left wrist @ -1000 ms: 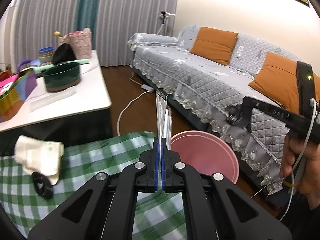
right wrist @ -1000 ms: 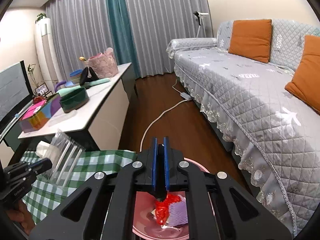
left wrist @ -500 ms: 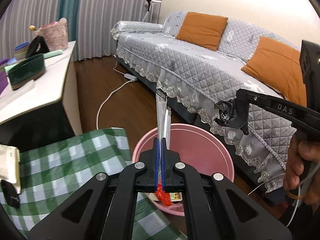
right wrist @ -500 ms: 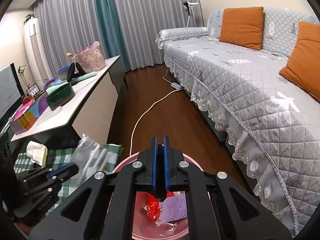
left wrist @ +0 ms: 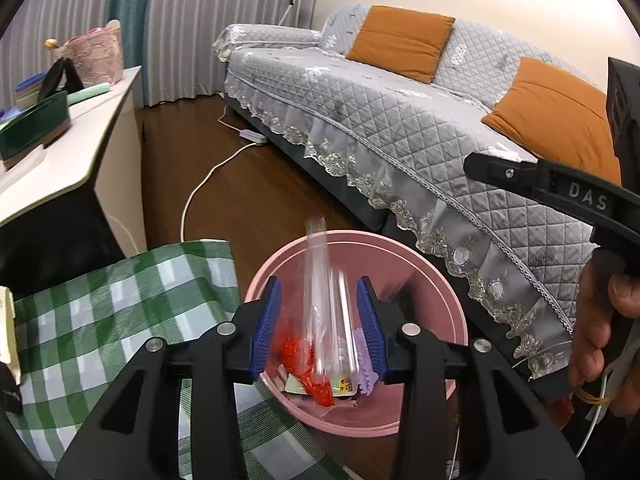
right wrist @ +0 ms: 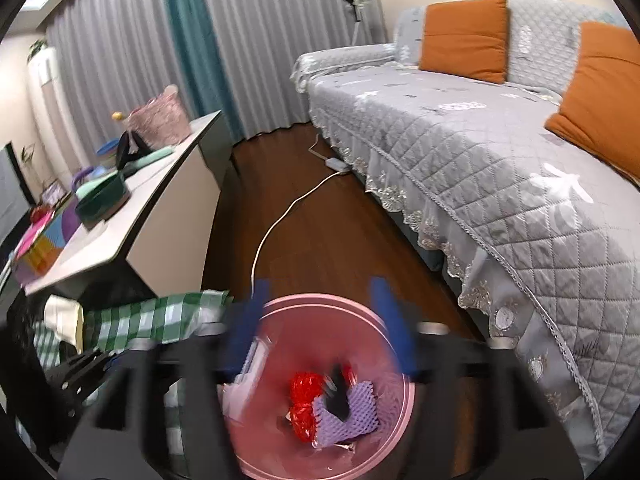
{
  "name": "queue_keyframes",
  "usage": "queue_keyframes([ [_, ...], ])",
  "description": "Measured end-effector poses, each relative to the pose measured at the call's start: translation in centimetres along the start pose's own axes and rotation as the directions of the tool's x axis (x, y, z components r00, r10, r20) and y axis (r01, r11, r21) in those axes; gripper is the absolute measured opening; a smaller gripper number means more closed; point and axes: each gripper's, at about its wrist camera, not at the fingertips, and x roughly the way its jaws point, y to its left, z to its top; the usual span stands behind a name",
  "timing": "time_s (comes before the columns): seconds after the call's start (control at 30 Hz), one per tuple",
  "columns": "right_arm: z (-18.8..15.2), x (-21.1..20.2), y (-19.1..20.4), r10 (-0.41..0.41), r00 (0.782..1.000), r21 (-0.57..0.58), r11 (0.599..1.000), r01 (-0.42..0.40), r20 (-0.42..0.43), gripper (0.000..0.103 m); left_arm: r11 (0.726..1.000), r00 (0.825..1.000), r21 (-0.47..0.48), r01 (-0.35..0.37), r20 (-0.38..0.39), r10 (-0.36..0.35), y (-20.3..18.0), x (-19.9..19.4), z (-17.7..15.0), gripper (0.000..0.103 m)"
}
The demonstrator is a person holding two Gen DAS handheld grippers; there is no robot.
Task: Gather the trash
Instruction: 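Open both tools to drop the straws and clip into the bin, then move both open tools back toward the white bag and black ring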
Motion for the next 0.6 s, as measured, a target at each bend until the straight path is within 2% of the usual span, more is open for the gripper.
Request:
queue_keyframes([
  [0.33, 0.0, -0.4, 2.0, 0.029, 0.999, -0.04, 0.999, -0.028, 0.014, 0.065, 0.999, 0.999, -0.03, -0.041, 0.029, 0.042, 2.1, -3.9, -0.8, 0.039],
  [0.6, -0.3, -1.3, 4.6, 0.077, 0.996, -0.077, 0.994, -0.074, 0.034, 0.065, 0.995, 0.994, -0.039, -0.089, 0.065, 0.091, 4.0, -9.2, -2.2, 0.039],
])
